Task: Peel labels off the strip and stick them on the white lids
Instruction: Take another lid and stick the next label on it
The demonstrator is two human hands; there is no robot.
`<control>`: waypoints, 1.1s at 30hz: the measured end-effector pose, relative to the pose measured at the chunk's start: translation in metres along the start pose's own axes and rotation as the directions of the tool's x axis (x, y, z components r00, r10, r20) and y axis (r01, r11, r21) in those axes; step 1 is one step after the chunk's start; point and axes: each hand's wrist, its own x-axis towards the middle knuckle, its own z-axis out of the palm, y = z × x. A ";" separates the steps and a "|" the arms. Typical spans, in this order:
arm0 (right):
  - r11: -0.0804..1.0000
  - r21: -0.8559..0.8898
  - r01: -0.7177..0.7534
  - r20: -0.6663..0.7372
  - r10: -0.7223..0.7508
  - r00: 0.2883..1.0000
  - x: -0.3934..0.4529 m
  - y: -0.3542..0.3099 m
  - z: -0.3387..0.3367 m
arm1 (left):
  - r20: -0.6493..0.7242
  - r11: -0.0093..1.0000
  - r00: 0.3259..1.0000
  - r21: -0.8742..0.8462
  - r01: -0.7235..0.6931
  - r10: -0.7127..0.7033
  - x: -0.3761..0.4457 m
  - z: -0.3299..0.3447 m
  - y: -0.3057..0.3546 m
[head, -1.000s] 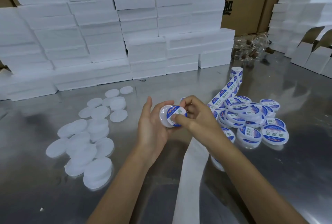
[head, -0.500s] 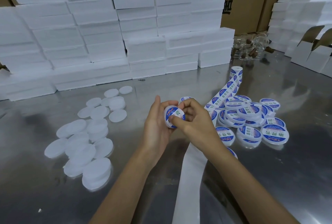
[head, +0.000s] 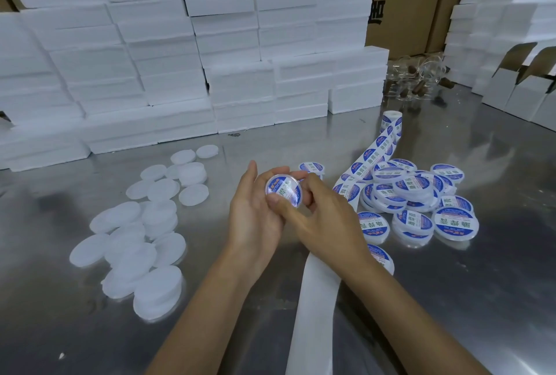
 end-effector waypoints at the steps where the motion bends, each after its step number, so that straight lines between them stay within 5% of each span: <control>1: 1.000 0.021 0.018 -0.009 -0.018 1.000 0.001 0.001 0.000 | 0.015 1.000 1.000 -0.009 0.005 -0.005 -0.001 0.001 0.000; 10: 0.999 0.029 0.039 -0.076 -0.037 0.996 0.002 0.007 0.003 | 0.001 0.999 1.000 -0.048 0.020 -0.020 0.002 0.001 -0.006; 18: 0.976 -0.201 -0.089 -0.165 0.055 0.985 0.002 0.004 0.004 | 0.144 1.000 0.989 0.024 0.010 -0.013 -0.002 0.005 -0.006; 26: 0.998 -0.059 -0.011 -0.126 0.004 0.992 0.002 0.011 0.003 | 0.174 0.999 0.984 0.007 0.032 -0.033 0.000 0.001 -0.003; 33: 0.991 -0.132 -0.003 -0.057 -0.004 0.998 -0.004 0.003 0.003 | 0.176 0.997 0.984 -0.073 0.039 -0.025 0.001 -0.003 0.001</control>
